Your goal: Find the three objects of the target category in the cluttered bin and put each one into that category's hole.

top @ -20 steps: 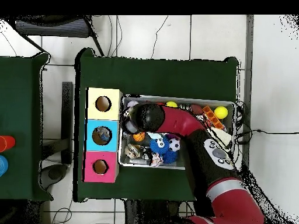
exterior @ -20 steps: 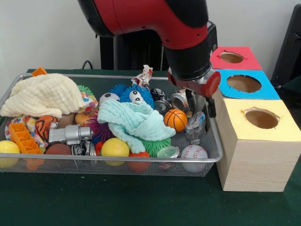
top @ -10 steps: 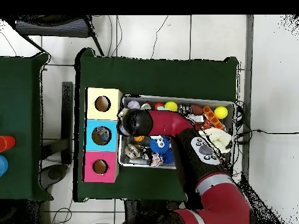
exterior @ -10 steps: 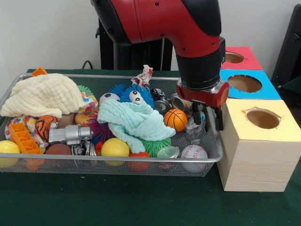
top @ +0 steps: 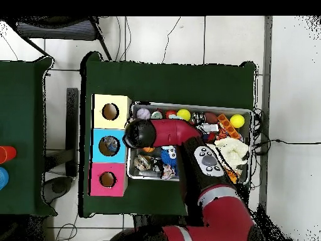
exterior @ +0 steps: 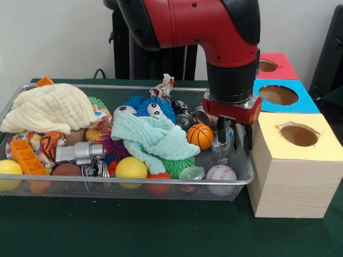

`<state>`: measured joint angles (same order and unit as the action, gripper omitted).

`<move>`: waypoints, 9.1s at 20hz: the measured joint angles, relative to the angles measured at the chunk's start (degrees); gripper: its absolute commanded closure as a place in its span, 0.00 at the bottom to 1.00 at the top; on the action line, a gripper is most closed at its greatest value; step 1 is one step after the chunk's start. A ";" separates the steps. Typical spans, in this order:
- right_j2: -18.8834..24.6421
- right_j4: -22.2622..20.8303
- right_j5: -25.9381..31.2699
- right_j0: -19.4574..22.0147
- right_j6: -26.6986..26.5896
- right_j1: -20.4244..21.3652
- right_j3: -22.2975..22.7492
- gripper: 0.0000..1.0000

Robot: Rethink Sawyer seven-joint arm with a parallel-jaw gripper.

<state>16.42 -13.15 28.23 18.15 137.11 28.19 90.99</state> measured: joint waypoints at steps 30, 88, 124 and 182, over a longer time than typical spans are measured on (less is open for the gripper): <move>-1.06 -0.19 7.54 0.72 0.00 1.18 -0.86 0.00; -8.37 6.96 3.77 -4.52 0.00 -7.81 -6.58 0.00; 7.60 9.62 16.35 11.07 0.00 -11.85 -8.08 0.00; -0.77 -5.83 34.85 -1.45 -0.04 -15.22 -16.23 0.00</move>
<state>15.65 -18.98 63.08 16.69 137.07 12.97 74.76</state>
